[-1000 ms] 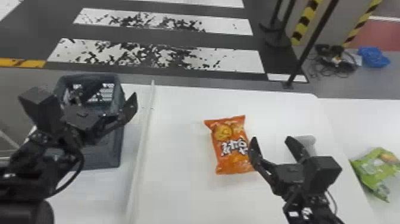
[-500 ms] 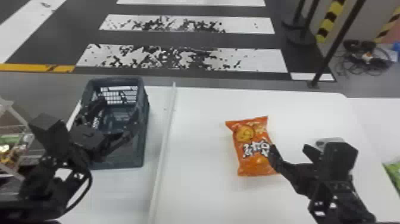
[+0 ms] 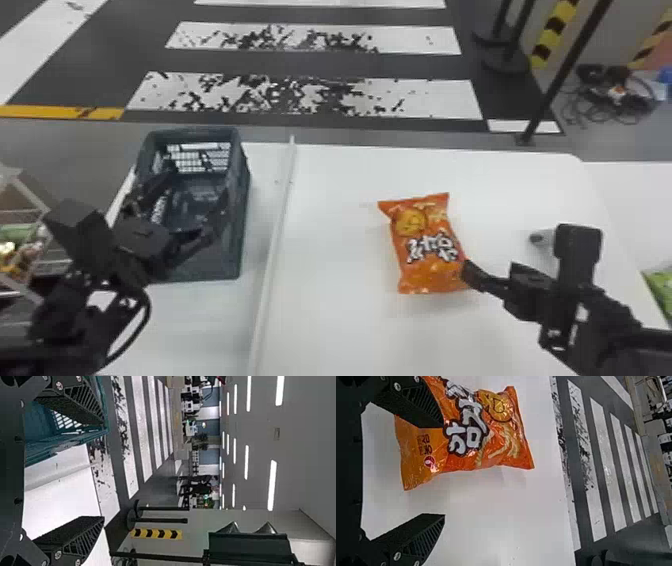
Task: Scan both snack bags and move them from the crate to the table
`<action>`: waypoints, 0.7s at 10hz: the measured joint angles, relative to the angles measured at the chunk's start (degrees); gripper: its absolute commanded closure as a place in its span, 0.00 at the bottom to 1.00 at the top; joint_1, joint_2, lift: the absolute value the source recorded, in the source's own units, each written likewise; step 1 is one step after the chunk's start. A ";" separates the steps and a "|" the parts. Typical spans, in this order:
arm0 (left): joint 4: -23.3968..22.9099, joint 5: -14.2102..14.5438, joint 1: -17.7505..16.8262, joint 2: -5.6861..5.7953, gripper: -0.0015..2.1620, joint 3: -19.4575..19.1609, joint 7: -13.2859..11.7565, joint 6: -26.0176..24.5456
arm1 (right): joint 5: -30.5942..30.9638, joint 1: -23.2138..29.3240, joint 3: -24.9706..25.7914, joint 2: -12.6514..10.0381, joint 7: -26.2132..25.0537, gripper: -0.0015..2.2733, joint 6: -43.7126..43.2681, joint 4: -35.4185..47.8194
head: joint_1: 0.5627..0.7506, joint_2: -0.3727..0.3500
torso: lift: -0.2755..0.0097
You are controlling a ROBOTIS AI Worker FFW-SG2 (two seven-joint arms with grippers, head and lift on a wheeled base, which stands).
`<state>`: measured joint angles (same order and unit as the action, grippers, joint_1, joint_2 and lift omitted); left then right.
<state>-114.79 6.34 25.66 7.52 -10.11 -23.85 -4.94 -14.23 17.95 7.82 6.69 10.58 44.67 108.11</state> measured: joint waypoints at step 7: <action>2.34 0.78 -2.05 -0.02 0.07 -0.92 -2.66 -1.70 | -11.24 -10.99 7.21 3.00 10.12 0.06 9.11 -15.77 | 0.70 0.49 | 0.84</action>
<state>-112.44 7.12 23.61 7.49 -11.03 -26.51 -6.64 -25.48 6.97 15.03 9.69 20.70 53.78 92.34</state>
